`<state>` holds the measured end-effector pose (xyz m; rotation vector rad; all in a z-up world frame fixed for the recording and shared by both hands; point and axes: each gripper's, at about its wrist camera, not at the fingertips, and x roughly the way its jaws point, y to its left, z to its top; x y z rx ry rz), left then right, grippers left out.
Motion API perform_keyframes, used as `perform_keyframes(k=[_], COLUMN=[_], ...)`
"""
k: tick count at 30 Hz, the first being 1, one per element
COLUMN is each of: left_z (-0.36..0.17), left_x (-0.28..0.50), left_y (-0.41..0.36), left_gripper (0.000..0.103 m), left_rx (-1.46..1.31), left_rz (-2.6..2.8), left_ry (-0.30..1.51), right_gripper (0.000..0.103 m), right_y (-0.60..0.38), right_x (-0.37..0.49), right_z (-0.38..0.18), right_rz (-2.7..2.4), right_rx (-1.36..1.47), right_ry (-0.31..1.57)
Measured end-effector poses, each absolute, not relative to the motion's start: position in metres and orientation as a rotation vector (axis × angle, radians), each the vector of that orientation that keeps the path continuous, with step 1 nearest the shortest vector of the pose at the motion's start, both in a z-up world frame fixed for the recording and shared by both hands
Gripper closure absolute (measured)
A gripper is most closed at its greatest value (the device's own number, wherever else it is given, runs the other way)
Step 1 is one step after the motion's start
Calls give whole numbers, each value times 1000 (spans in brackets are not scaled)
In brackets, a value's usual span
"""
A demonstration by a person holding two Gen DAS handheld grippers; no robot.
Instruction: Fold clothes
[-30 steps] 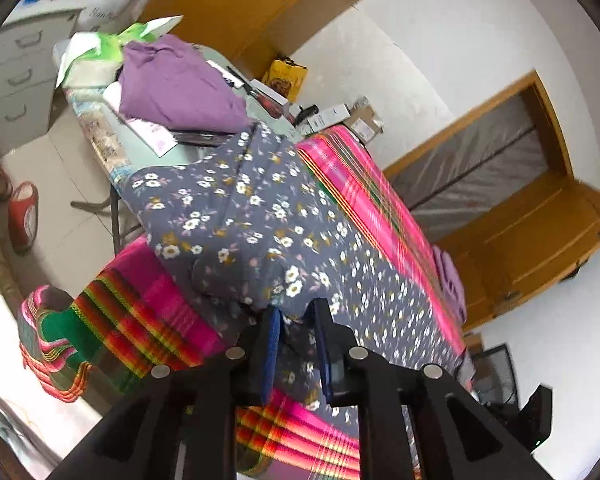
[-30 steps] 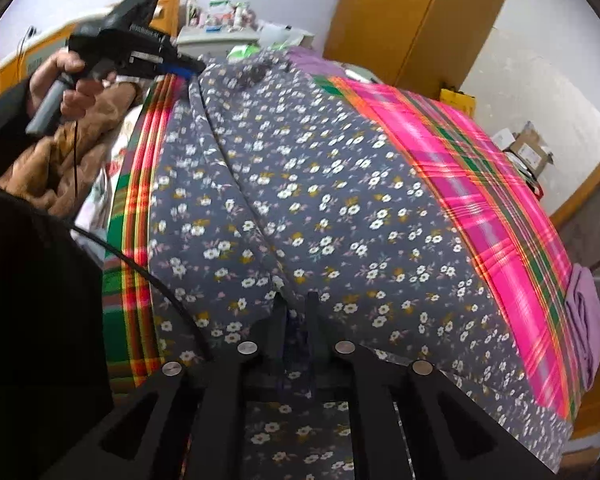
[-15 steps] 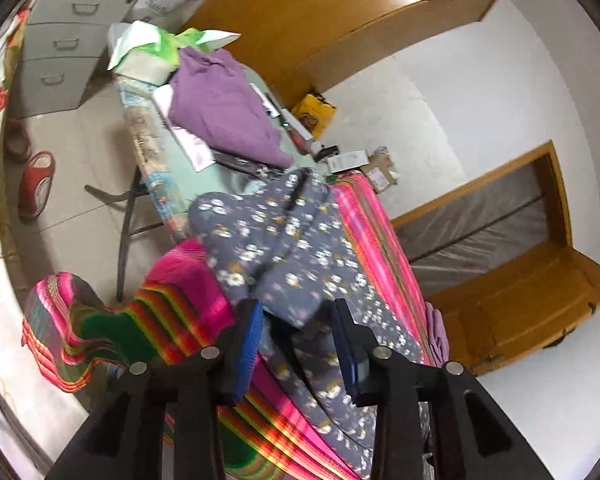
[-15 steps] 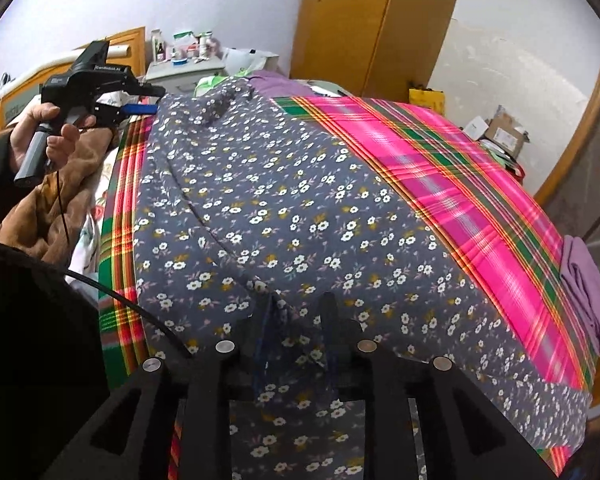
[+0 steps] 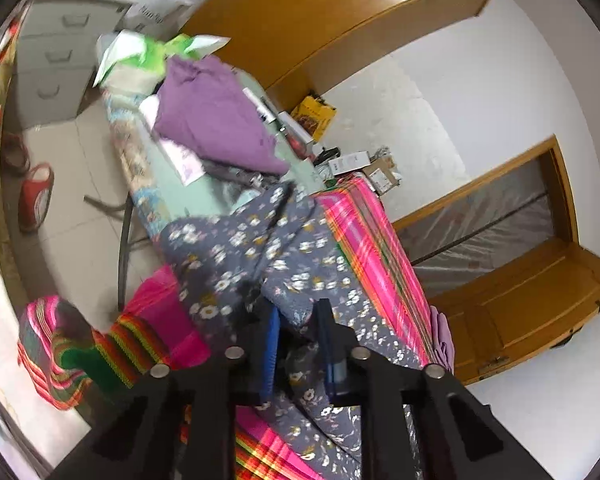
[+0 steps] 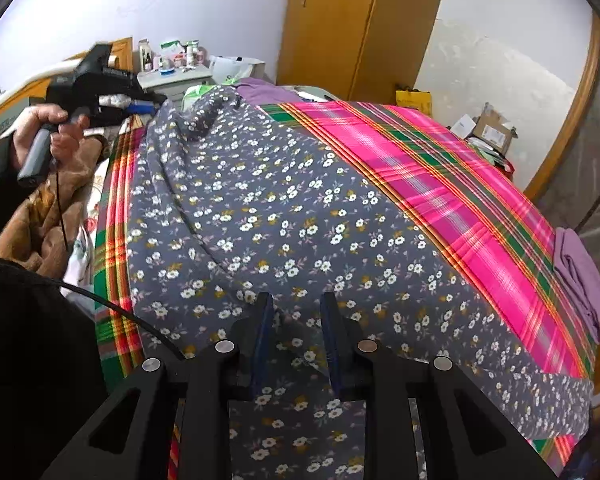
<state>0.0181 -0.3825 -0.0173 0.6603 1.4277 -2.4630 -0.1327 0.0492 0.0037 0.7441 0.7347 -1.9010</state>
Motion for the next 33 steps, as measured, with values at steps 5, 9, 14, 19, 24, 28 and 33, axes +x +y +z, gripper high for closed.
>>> perform_keyframes(k=[5, 9, 14, 19, 24, 28, 33], left_z=[14, 35, 48, 45, 69, 72, -1], left_x=[19, 12, 4, -10, -16, -6, 1], left_y=[-386, -385, -383, -391, -396, -404, -422], left_gripper=[89, 91, 94, 94, 95, 95, 95], left_rx=[580, 555, 559, 613, 569, 549, 796], left_rz=[-2549, -2615, -2650, -2628, -2692, -2706, -2524], left_ry=[1387, 1338, 1305, 1287, 1199, 1120, 1184], right_gripper=[78, 74, 73, 100, 100, 100, 100], right_y=[44, 38, 25, 22, 27, 26, 7], right_x=[-127, -114, -111, -105, -106, -90, -78], right_z=[0, -2, -9, -5, 29, 44, 2], right_rz=[-1857, -1797, -1771, -1766, -1837, -1785, -1654], right_rx=[713, 665, 629, 568, 502, 480, 601], right_ry=[836, 899, 969, 995, 912, 859, 907])
